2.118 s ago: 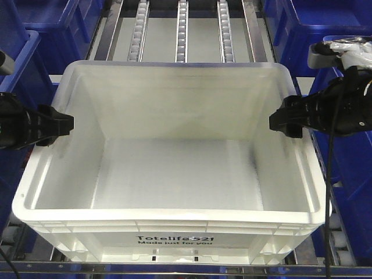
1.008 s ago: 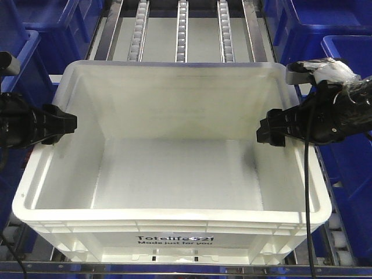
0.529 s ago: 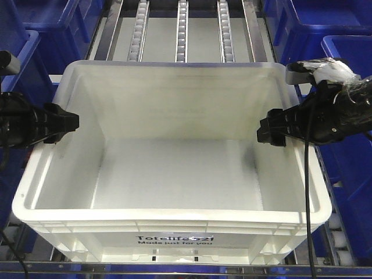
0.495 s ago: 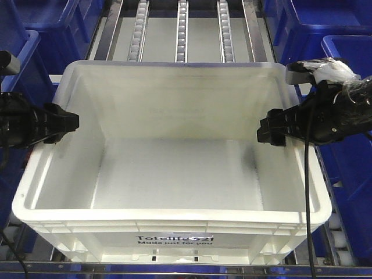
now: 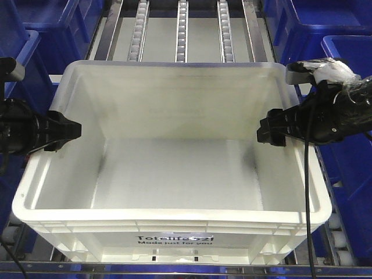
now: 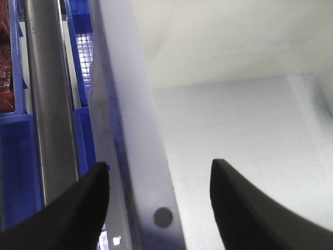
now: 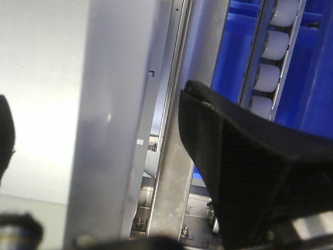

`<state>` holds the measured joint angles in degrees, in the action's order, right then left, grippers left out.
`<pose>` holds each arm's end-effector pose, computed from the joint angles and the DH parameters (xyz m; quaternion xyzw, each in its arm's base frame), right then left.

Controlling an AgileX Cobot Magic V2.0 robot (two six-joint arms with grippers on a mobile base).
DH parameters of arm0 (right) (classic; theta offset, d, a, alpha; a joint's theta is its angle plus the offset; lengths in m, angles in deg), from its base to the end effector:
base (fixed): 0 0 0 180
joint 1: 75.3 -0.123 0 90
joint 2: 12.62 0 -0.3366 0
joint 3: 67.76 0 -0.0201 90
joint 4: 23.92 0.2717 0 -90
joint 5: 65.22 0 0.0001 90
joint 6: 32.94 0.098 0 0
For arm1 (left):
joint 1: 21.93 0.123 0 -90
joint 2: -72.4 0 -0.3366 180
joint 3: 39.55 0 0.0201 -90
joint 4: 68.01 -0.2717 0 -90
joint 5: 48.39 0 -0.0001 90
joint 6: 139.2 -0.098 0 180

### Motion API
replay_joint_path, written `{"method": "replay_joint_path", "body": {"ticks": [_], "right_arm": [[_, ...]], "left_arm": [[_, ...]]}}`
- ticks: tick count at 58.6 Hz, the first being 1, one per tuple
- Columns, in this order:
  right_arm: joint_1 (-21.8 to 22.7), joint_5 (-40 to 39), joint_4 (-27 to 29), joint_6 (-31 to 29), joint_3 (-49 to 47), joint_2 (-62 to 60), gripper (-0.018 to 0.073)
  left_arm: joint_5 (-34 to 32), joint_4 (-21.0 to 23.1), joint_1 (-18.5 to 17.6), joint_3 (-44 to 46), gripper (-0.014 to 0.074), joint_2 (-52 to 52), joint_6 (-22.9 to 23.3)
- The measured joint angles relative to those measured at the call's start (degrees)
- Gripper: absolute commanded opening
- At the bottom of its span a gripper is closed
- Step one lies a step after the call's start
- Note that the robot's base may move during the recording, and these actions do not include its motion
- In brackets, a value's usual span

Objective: Move bin from left to right shelf
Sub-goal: 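Close both grippers on the tote's side walls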

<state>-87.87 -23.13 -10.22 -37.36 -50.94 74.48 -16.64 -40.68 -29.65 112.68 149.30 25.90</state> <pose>0.2959 0.0819 0.3338 -0.0797 0.9481 0.1227 0.2822 0.2550 -0.0585 0.3360 0.0393 0.9123 -0.1670 0.3719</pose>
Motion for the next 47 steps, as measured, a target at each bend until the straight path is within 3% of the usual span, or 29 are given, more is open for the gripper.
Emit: {"method": "replay_joint_path", "body": {"ticks": [19,29,36,47], "right_arm": [[0.0,0.0,0.0,0.0,0.0,0.0,0.0564],[0.0,0.0,0.0,0.0,0.0,0.0,0.0508],[0.0,0.0,0.0,0.0,0.0,0.0,0.0379],[0.0,0.1,-0.2,-0.1,0.0,0.1,0.0058]], "left_arm": [[0.4,0.0,0.0,0.0,0.041,0.0,0.0],[0.4,0.0,0.0,0.0,0.0323,0.0,0.0],[0.0,0.0,0.0,0.0,0.0197,0.0,0.0],[-1.1,-0.1,0.0,0.0,0.0008,0.0,0.3]]}}
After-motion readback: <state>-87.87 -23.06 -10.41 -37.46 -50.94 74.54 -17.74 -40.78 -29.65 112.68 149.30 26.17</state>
